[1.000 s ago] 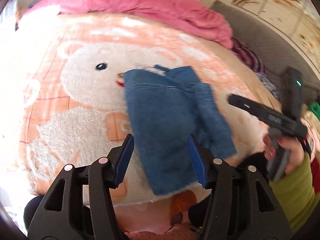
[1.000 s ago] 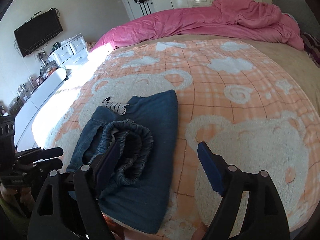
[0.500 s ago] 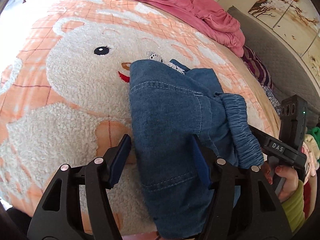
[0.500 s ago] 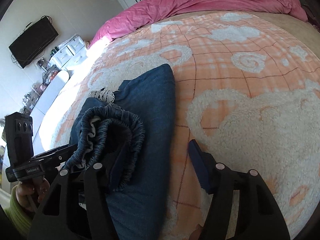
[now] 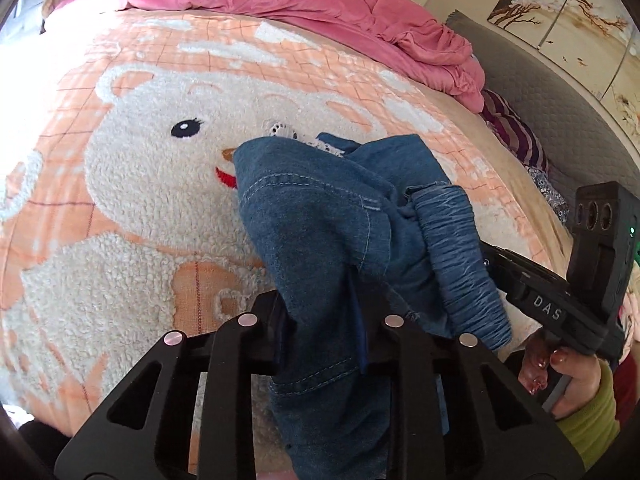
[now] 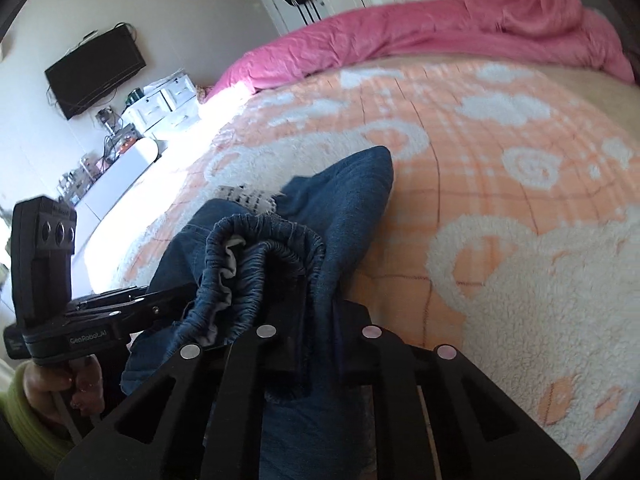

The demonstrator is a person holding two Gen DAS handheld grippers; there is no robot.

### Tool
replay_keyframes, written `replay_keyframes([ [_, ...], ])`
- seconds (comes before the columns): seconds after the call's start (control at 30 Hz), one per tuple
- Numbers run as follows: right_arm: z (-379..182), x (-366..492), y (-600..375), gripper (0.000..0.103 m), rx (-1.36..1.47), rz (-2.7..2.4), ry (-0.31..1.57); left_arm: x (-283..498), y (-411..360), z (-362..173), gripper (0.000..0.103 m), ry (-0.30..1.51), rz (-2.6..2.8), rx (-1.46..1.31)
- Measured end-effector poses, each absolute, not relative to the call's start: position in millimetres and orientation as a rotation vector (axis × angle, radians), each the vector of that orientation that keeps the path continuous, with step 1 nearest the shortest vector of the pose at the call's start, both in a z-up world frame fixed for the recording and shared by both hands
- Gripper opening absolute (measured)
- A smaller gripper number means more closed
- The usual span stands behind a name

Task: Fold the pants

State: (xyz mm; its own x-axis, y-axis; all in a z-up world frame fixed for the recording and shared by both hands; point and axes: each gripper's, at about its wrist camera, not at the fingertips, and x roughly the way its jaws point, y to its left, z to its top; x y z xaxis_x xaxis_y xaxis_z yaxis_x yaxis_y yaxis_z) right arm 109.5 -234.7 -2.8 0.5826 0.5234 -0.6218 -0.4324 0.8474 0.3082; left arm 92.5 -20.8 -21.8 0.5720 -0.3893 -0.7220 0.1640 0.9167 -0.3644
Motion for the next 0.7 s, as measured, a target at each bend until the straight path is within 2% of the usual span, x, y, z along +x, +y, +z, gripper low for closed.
replay_keyframes([
  [0.4,42,164,-215,0.01,0.089,0.55,0.657,142,-17,23,0.017,0.817,-0.313,-0.234],
  [0.7,28,226,-208,0.01,0.119,0.514,0.709,194,-15,18,0.017,0.833,-0.289,-0.225],
])
